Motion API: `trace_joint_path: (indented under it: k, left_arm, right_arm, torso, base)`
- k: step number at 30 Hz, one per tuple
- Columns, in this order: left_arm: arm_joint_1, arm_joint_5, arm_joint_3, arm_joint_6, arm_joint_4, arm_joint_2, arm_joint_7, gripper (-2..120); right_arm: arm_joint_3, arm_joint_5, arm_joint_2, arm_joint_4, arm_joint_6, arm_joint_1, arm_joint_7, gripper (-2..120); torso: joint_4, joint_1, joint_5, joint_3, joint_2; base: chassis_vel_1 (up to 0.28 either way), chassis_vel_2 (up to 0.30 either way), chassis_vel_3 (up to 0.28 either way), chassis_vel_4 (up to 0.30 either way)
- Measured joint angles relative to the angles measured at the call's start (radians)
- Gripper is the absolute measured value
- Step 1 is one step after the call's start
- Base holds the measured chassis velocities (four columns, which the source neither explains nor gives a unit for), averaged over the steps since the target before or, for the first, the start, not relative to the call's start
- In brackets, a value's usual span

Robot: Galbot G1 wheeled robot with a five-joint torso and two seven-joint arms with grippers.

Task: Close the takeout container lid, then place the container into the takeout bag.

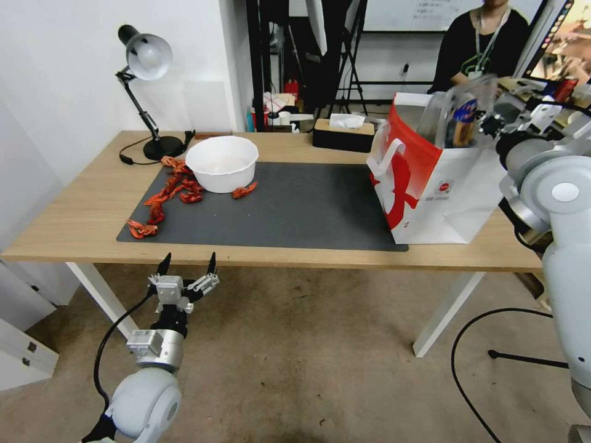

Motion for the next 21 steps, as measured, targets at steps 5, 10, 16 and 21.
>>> trace_joint_path:
  k: [5,10,16,21]
  left_arm:
    - [0.000,0.001,0.000,0.001,-0.004,0.001,-0.001,100]
    - [0.002,-0.001,-0.004,0.001,-0.007,0.003,-0.002,100]
    - [0.003,-0.004,-0.006,0.001,-0.007,0.003,-0.003,100]
    - [0.004,-0.004,-0.007,0.000,-0.006,0.002,-0.003,100]
  right_arm:
    - [0.018,0.020,-0.006,0.008,0.009,-0.002,-0.012,51]
    - [0.035,0.077,-0.006,0.053,0.154,-0.024,-0.177,71]
    - [0.009,0.018,-0.030,0.129,0.298,-0.109,-0.422,95]
    - [-0.024,-0.095,-0.050,0.181,0.337,-0.187,-0.544,100]
  torso:
    - [-0.0001,0.000,0.0002,0.000,0.000]
    - [0.0000,0.000,0.0001,0.000,0.000]
    - [-0.0001,0.000,0.0000,0.000,0.000]
    - [-0.0002,0.000,0.0001,0.000,0.000]
  base:
    - [0.000,0.000,0.000,0.000]
    - [0.000,0.000,0.000,0.000]
    - [0.000,0.000,0.000,0.000]
    - [0.000,0.000,0.000,0.000]
